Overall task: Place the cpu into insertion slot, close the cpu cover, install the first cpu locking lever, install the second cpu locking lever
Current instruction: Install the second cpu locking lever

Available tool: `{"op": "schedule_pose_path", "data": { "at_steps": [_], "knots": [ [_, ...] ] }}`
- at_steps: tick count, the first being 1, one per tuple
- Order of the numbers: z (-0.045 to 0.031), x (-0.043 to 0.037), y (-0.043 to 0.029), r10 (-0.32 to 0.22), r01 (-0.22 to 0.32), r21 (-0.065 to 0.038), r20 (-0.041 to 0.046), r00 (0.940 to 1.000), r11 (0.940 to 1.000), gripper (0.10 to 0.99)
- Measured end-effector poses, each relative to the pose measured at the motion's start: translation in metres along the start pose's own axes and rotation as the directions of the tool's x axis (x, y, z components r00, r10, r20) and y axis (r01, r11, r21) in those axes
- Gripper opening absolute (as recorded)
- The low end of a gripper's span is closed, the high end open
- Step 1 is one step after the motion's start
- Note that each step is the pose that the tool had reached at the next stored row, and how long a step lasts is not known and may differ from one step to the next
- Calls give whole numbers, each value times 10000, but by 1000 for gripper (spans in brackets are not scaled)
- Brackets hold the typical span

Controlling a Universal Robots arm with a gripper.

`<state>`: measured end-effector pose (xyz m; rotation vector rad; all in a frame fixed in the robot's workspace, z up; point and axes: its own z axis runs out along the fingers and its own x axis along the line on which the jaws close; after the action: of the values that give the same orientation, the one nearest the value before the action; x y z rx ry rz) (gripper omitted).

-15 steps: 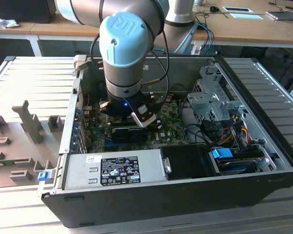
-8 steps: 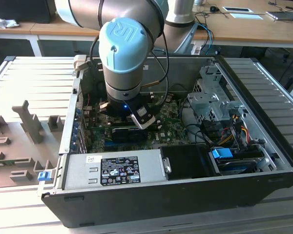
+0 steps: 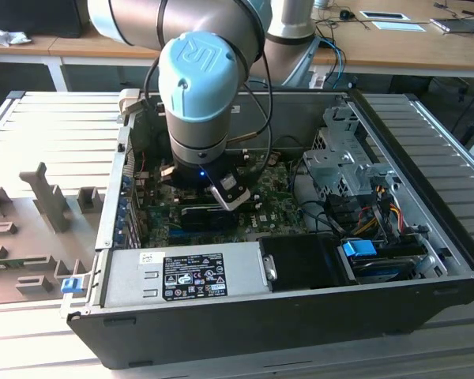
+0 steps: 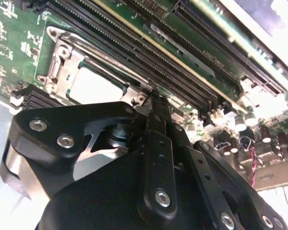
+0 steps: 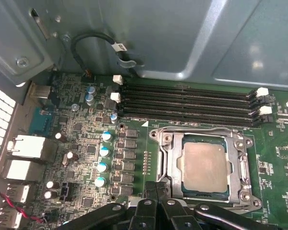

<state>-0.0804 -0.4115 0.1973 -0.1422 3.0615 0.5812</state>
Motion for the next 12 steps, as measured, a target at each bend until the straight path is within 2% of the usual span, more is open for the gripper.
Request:
{"op": "schedule_pose_path", "data": {
  "at_steps": [12],
  "knots": [
    [-132, -5, 52, 0, 0, -1, 0, 10000, 10000, 106]
  ]
}}
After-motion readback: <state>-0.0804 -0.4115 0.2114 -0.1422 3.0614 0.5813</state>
